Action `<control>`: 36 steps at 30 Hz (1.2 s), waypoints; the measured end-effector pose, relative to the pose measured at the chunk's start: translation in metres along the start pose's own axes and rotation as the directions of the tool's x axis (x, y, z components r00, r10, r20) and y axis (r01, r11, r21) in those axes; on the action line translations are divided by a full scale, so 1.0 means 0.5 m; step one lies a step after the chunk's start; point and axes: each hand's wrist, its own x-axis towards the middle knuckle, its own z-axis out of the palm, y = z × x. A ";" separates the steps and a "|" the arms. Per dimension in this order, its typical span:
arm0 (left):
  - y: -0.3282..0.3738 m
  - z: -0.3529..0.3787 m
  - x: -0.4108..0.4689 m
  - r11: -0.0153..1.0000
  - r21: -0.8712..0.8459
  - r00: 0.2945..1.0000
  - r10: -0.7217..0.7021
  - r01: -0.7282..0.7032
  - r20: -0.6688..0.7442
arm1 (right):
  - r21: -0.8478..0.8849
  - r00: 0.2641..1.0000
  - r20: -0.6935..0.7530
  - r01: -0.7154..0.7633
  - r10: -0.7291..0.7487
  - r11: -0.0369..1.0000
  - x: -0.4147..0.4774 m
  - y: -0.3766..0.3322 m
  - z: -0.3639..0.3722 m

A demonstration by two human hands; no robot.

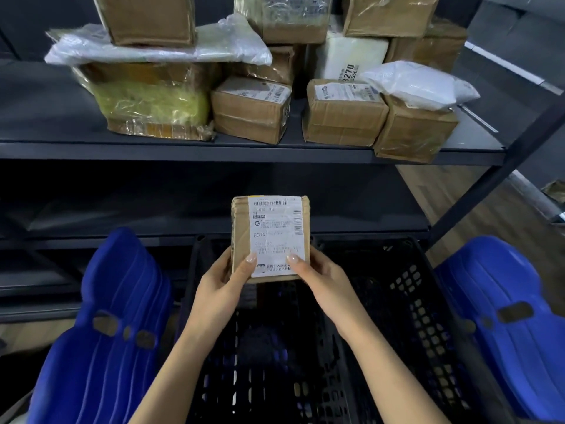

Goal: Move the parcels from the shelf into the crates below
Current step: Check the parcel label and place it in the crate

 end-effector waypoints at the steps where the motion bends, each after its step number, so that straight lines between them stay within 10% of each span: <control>1: -0.010 0.000 0.002 1.000 -0.003 1.000 -0.016 0.016 -0.011 | 0.018 1.000 0.001 -0.026 0.026 1.000 -0.003 0.016 0.005; 15: -0.189 -0.009 0.060 0.962 0.259 0.996 -0.082 0.088 -0.034 | 0.111 0.961 -0.198 -0.172 0.191 0.979 0.029 0.222 0.042; 22: -0.308 -0.037 0.066 0.701 0.713 0.999 0.045 -0.018 -0.019 | 0.290 0.822 -0.366 -0.345 0.437 0.893 0.052 0.378 0.052; 36: -0.524 -0.022 0.095 0.690 0.717 0.994 -0.104 0.100 -0.038 | 0.323 0.685 -0.515 -0.402 0.515 0.857 0.188 0.615 0.051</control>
